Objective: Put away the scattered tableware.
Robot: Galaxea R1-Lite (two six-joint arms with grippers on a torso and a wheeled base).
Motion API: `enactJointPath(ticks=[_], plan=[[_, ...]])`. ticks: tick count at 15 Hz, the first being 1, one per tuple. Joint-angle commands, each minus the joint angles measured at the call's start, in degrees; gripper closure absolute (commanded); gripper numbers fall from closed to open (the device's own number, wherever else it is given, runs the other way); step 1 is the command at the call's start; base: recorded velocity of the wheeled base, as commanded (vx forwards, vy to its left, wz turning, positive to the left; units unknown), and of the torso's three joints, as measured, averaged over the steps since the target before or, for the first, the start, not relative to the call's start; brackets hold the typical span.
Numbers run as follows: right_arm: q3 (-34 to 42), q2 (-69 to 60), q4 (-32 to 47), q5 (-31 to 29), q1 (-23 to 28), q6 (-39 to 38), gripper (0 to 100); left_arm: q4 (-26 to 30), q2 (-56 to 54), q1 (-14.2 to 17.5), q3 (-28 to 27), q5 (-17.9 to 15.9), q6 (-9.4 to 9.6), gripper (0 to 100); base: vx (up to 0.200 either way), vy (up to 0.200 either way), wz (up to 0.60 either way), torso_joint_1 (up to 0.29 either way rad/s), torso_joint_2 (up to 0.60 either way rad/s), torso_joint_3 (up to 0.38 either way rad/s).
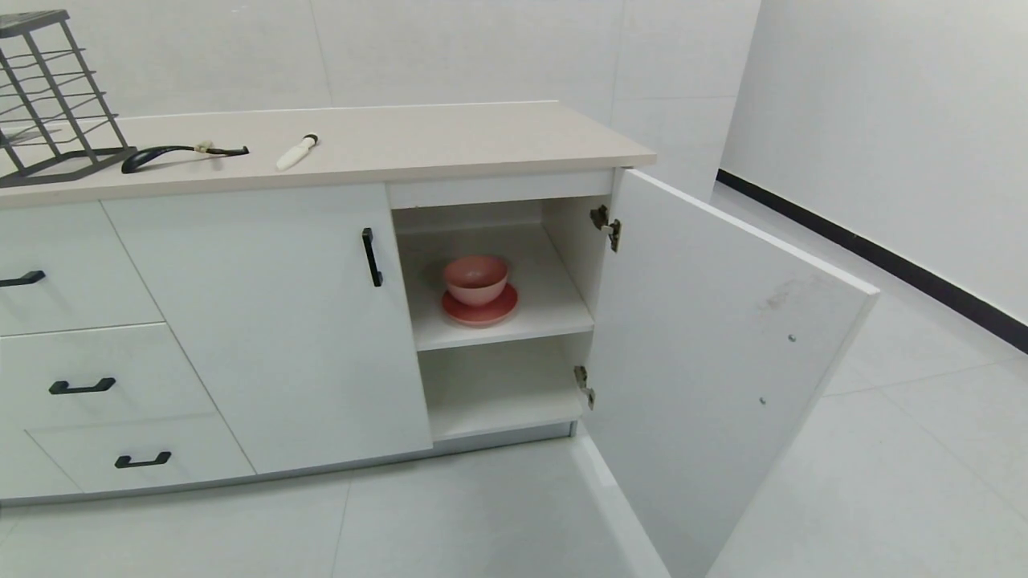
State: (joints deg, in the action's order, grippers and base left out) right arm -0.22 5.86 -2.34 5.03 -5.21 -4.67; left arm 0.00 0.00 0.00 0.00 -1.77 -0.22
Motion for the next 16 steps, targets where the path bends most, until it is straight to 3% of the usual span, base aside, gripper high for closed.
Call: enactJointPath(ticks=[1,2,6,8,11,13,16], plan=[[-0.22,-0.24,0.32,-3.1,0.02,0.1,0,0.0,0.0,0.0,0.0,0.01,0.04,0,0.0,0.0,0.0,0.0,0.0,0.0],[0.22,-0.24,1.2,-5.74,0.46,0.8,0,0.0,0.0,0.0,0.0,0.01,0.04,0,0.0,0.0,0.0,0.0,0.0,0.0],[0.04,-0.33,2.96,-5.83,6.79,4.23,0,0.0,0.0,0.0,0.0,0.01,-0.04,0,0.0,0.0,0.0,0.0,0.0,0.0],[0.04,-1.82,2.96,-5.74,6.7,4.14,0,0.0,0.0,0.0,0.0,0.01,0.04,0,0.0,0.0,0.0,0.0,0.0,0.0],[0.04,-3.05,2.96,-5.74,6.0,4.14,0,0.0,0.0,0.0,0.0,0.1,0.04,0,0.2,-0.2,0.0,-0.001,0.0,0.004],[0.04,-5.6,2.96,-5.74,5.38,4.14,0,0.0,0.0,0.0,0.0,0.19,-0.04,0,0.0,-0.2,0.0,0.005,0.0,0.005],[0.04,-5.6,2.96,-5.74,5.29,4.14,0,0.0,0.0,0.0,0.0,0.19,0.04,0,0.0,0.0,0.0,0.0,0.0,0.0]])
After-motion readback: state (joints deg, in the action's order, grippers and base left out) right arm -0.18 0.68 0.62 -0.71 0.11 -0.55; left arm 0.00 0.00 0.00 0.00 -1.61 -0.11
